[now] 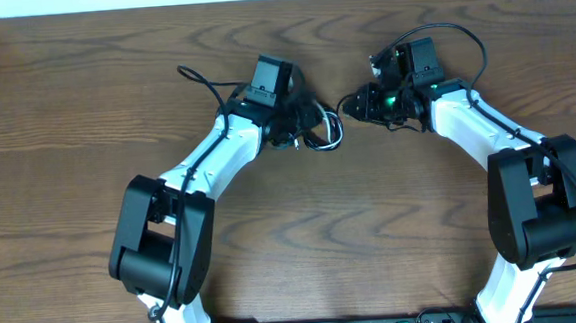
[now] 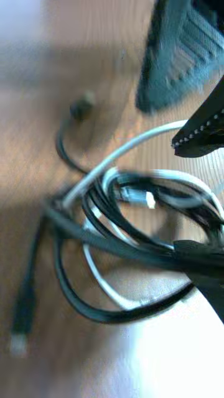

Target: Untangle cables

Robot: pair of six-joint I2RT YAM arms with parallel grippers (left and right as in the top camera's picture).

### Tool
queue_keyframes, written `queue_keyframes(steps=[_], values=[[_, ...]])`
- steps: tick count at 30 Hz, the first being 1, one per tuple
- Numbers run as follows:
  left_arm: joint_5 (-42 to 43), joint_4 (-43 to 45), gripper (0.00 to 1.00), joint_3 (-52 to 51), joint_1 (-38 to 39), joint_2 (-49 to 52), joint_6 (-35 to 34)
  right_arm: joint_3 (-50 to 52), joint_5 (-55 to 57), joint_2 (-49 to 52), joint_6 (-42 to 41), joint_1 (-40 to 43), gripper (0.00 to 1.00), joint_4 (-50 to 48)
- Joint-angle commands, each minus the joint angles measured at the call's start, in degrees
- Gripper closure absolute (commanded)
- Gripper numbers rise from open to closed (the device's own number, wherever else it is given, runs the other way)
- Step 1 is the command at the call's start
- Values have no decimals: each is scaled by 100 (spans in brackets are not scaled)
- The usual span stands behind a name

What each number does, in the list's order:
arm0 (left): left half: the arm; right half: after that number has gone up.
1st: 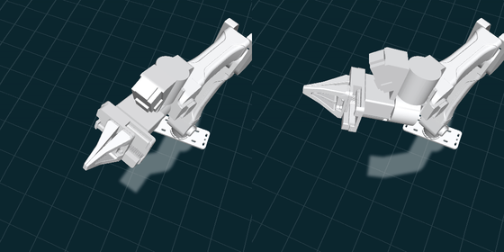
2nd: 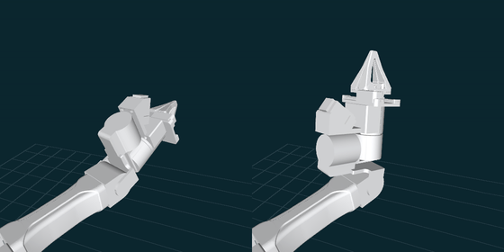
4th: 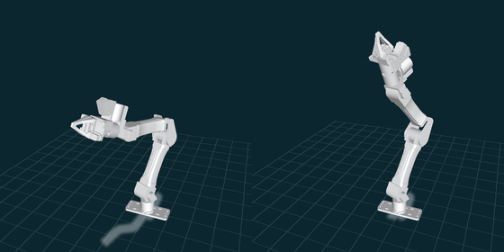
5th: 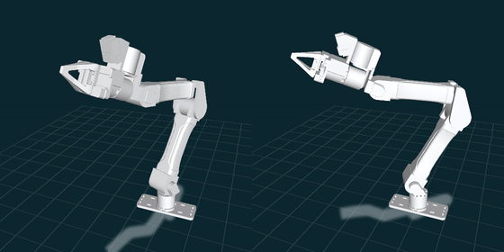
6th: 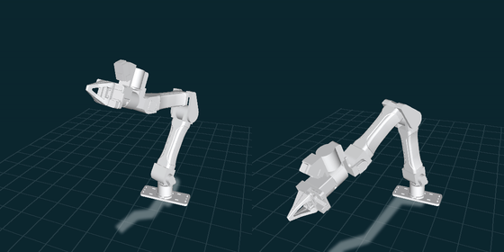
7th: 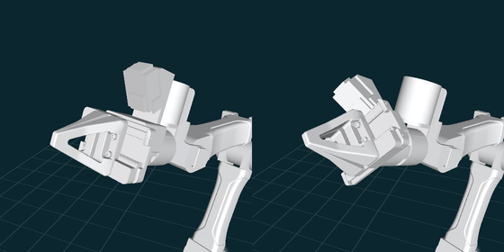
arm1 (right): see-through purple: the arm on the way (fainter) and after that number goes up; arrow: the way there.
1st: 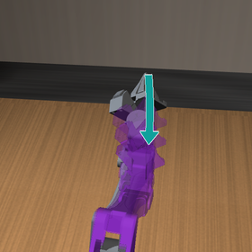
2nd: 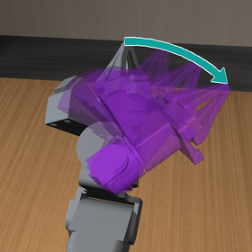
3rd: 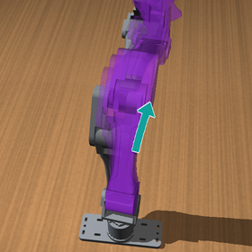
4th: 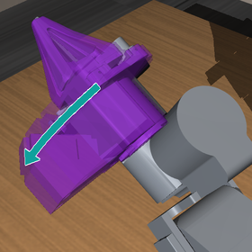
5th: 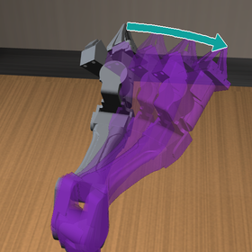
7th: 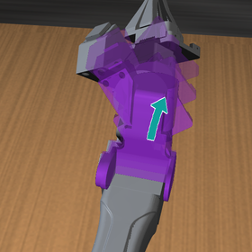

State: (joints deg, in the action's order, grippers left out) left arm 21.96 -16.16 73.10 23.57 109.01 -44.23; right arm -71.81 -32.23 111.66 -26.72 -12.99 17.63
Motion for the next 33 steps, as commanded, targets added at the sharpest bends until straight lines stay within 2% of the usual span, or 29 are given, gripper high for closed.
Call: queue_keyframes(steps=[1,4,10,18,27,29,30,33], values=[[-1130,-684,52,101,-13,-402,262,-7,87,4,68,-13,73,-2],[-1392,-903,51,101,-13,-431,260,-7,151,4,66,-28,73,-28],[-1526,-780,50,94,-13,28,236,-7,216,4,66,-157,74,-44],[-1493,-90,47,94,-13,223,173,-7,326,4,66,-164,74,-39],[-1711,-1204,43,96,-424,184,396,-7,490,4,68,-164,74,-24],[-1707,-1244,42,96,-507,155,455,-7,490,4,66,-164,73,-26],[-1705,-1248,38,101,-570,122,455,-7,490,4,68,-164,73,-26],[-1681,-1185,34,103,-616,103,455,-7,492,4,68,-164,73,-24]])
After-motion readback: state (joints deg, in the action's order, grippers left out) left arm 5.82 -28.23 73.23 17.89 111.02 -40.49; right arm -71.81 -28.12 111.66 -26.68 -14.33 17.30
